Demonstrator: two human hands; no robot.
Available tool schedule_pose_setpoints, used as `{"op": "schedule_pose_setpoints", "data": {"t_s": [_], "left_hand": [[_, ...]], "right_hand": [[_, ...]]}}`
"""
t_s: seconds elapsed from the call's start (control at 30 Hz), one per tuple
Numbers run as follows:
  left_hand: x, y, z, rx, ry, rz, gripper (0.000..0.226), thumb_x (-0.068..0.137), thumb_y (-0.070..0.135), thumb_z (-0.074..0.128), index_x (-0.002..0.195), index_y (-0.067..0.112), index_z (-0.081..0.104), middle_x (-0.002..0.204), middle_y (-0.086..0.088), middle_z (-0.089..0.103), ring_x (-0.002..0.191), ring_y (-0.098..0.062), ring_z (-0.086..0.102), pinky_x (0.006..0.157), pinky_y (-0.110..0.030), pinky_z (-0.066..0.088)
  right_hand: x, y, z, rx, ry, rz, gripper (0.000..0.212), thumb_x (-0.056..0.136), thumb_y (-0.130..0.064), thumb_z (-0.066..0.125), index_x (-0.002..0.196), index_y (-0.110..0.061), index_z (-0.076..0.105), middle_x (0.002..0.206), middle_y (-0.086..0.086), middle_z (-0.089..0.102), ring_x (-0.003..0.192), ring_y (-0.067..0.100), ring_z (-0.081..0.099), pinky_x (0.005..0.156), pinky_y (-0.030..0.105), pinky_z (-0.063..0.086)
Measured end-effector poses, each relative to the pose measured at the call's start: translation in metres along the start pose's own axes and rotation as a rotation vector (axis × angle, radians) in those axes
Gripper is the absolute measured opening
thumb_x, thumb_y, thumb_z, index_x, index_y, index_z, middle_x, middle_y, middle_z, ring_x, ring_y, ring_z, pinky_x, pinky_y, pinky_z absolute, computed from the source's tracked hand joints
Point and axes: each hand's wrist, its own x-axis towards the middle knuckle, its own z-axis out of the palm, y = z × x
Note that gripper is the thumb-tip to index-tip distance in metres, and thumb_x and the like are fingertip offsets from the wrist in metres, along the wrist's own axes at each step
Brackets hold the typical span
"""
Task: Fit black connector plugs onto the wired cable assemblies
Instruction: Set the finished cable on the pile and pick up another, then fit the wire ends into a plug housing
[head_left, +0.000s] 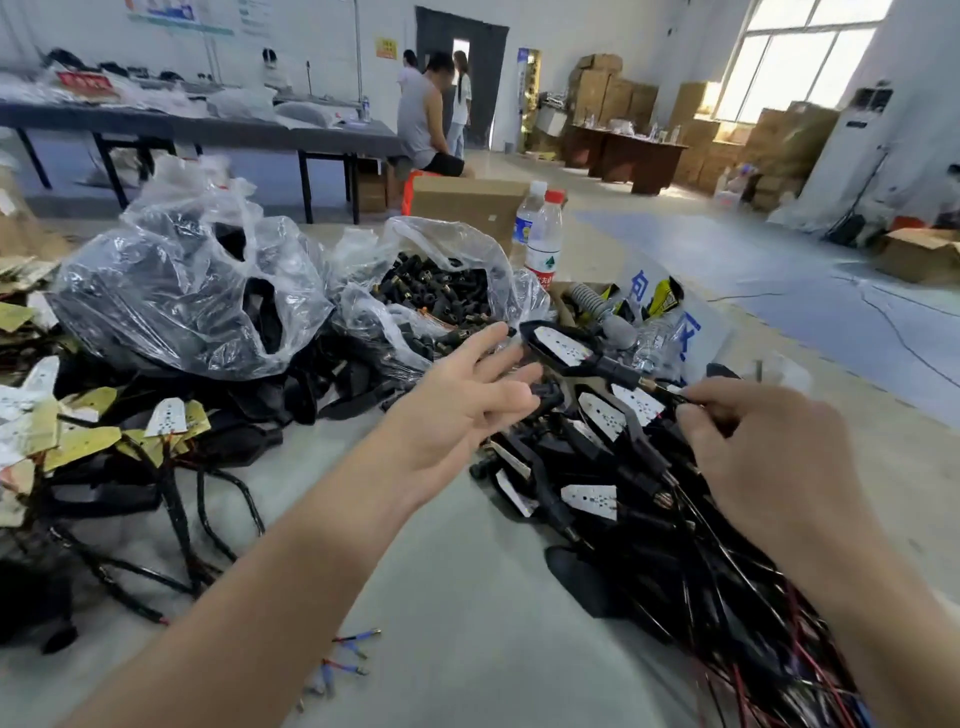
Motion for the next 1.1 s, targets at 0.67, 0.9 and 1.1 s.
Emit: {"op": "schedule_pose_setpoints", "data": {"t_s": [0.67,0.9,1.1], "left_hand": [[-0.047,-0.017,-0.075,1.228,0.235,0.173,0.039,0.091,0.001,0.062,0.082,0.034,0.079,0.078,0.015,0.076,0.068,-0.001,0.070,0.067,-0.021,0.057],[-0.087,-0.007,-0.147,1.548,0.574,0.191,0.033,0.088,0.013,0.062,0.107,0.035,0.077,0.100,0.015,0.074,0.078,0.000,0.065,0.068,-0.015,0.047],[-0.103,-0.011,-0.194,1.655,0.718,0.055,0.056,0.095,0.024,0.064,0.148,0.015,0.051,0.157,-0.003,0.045,0.150,-0.021,0.031,0.126,-0.033,0.019]], "right_hand": [[-0.044,-0.097,0.096,0.183,-0.428,-0.297,0.026,0.082,-0.015,0.062,0.102,-0.024,0.076,0.100,-0.009,0.072,0.108,0.019,0.056,0.097,0.036,0.044],[-0.068,-0.164,0.170,0.386,-0.602,-0.199,0.031,0.093,-0.023,0.058,0.120,-0.026,0.072,0.119,0.000,0.068,0.117,0.017,0.055,0.096,0.021,0.039],[-0.077,-0.213,0.203,0.525,-0.617,-0.179,0.028,0.089,-0.039,0.063,0.102,-0.017,0.075,0.091,0.000,0.070,0.108,0.018,0.053,0.096,0.031,0.044]]}}
